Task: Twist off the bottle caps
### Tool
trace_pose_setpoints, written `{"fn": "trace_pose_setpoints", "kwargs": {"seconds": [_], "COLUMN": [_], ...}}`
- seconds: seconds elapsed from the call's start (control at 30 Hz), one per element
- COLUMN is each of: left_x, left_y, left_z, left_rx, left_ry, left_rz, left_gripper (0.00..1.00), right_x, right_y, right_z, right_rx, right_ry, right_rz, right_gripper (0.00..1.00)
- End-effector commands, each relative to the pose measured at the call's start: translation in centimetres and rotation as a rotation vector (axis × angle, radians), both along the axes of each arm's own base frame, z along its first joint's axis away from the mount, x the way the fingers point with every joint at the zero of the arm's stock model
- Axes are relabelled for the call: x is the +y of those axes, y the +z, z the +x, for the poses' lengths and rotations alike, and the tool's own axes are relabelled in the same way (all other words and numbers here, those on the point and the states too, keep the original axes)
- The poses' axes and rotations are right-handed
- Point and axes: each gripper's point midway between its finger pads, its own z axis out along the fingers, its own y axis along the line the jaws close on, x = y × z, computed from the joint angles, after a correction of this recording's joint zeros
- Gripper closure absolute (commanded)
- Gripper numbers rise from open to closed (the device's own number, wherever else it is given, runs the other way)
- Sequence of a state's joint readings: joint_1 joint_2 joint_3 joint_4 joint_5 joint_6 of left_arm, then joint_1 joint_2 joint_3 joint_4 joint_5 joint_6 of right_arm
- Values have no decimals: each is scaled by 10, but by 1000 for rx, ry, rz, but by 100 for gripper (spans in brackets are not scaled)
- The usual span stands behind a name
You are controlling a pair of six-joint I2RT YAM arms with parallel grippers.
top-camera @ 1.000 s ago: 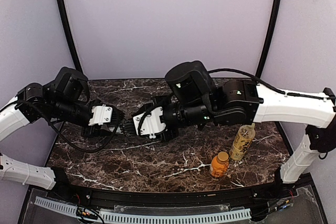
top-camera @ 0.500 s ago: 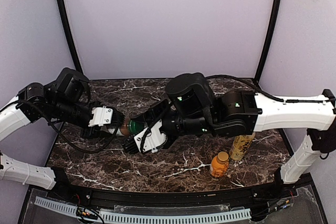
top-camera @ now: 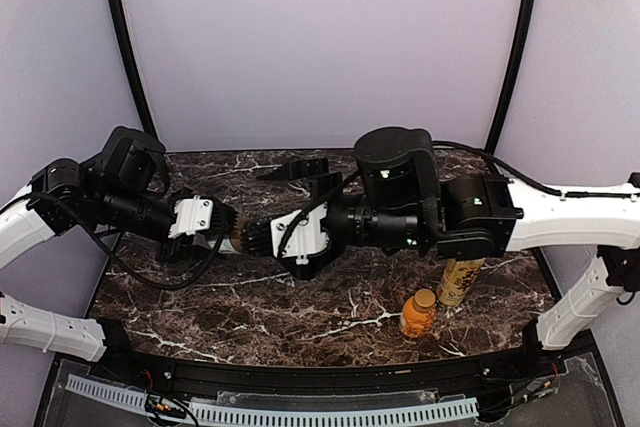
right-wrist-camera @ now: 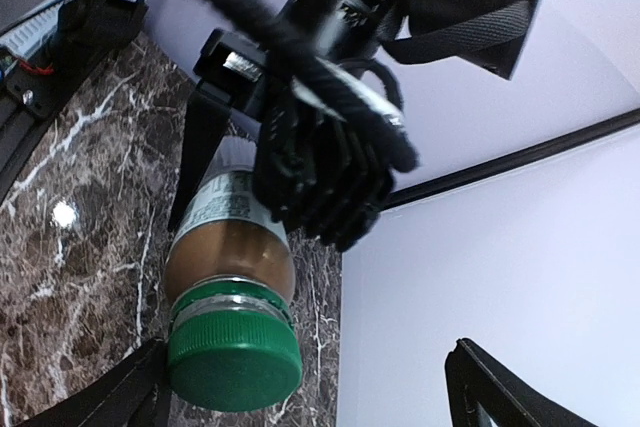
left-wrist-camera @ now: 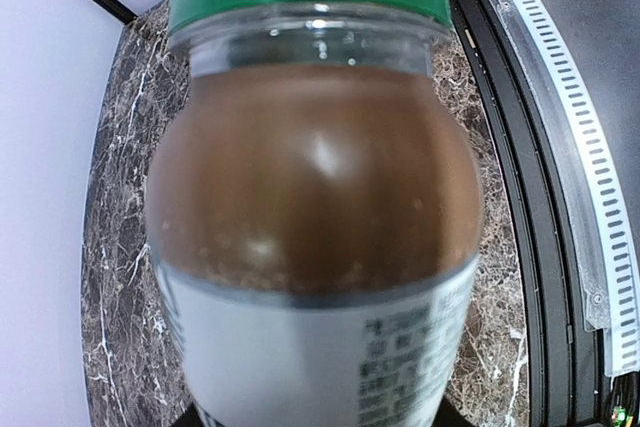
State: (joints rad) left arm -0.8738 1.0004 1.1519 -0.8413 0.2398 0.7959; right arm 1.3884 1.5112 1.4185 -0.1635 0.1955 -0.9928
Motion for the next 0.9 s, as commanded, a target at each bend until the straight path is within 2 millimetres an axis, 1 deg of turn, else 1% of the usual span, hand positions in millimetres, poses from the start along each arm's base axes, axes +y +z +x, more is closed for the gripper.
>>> {"fn": "trace_pose_setpoints", "kwargs": {"seconds": [0.0, 0.07, 0.1, 0.13, 0.17, 0.2, 0.27, 0.33, 0.37, 0.4, 0.43, 0.5, 0.53, 0.6, 0.73, 0.8, 0.87], "left_x": [-3, -4, -5, -4, -5, -5, -7, -7, -6, -4, 0, 5, 9, 16, 20, 19, 19], "left_y": [10, 15, 19, 19, 25, 26, 32, 34, 33, 34, 36, 41, 45, 51, 56, 57, 57], "left_z": [4, 10, 16, 20, 28, 31, 40, 45, 51, 57, 63, 73, 79, 87, 92, 92, 90], "left_rx": [-5, -23, -48, -54, -89, -95, -127, -138, -148, -150, -164, -167, -167, -174, -173, -164, -152], "left_ry": [43, 76, 100, 119, 148, 165, 194, 223, 253, 293, 335, 400, 436, 480, 509, 511, 511], "left_rz": [-52, -74, -86, -90, -105, -113, -137, -147, -142, -153, -156, -184, -204, -225, -243, -251, -260], "left_gripper": [81, 81, 81, 81, 81, 81, 81, 81, 81, 81, 81, 81, 81, 81, 81, 81, 81], "right_x": [-14, -21, -24, -28, -32, -35, -41, -53, -62, -72, -83, -100, -105, -108, -112, -110, -103], "right_y": [56, 69, 78, 88, 97, 104, 103, 85, 74, 62, 52, 32, 26, 18, 9, 6, 7], "right_z": [-16, -19, -17, -12, -4, 6, 26, 61, 82, 96, 109, 125, 129, 132, 139, 140, 134], "right_rx": [167, 299, 392, 498, 624, 728, 877, 996, 1035, 1070, 1088, 1090, 1097, 1103, 1123, 1130, 1137], "right_ry": [34, 41, 42, 31, 18, -13, -66, -242, -343, -436, -529, -664, -705, -747, -794, -786, -728], "right_rz": [227, 289, 331, 382, 436, 484, 571, 656, 681, 700, 720, 716, 706, 672, 640, 621, 585], "right_gripper": [2, 1, 2, 1, 1, 1, 1, 1, 1, 1, 1, 3, 4, 4, 4, 5, 5]}}
